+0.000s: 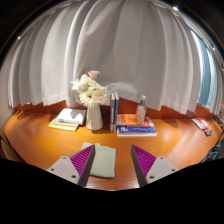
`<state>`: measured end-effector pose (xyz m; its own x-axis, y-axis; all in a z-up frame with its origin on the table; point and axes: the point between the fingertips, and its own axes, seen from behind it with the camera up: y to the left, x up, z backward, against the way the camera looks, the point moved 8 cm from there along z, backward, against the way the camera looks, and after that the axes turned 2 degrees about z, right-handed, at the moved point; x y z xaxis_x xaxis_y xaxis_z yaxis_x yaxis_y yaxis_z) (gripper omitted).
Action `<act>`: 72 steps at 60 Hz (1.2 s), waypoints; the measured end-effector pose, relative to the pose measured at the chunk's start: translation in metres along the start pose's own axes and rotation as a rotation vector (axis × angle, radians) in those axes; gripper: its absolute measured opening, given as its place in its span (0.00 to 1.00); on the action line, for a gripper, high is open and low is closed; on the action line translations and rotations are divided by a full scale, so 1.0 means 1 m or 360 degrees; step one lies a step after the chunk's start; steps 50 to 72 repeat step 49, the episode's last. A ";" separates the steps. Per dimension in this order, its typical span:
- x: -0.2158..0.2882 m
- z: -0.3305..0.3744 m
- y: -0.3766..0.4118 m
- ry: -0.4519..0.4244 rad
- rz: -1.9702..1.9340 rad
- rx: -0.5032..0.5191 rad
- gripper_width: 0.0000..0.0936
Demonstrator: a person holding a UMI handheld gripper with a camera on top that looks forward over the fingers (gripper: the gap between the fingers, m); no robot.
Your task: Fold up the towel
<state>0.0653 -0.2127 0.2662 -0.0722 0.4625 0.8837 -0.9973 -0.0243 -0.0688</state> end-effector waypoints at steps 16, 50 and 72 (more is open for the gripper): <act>0.011 0.054 -0.007 -0.0080 0.0015 0.0042 0.75; -0.008 0.081 -0.004 -0.0072 -0.0007 0.0107 0.76; -0.008 0.081 -0.004 -0.0072 -0.0007 0.0107 0.76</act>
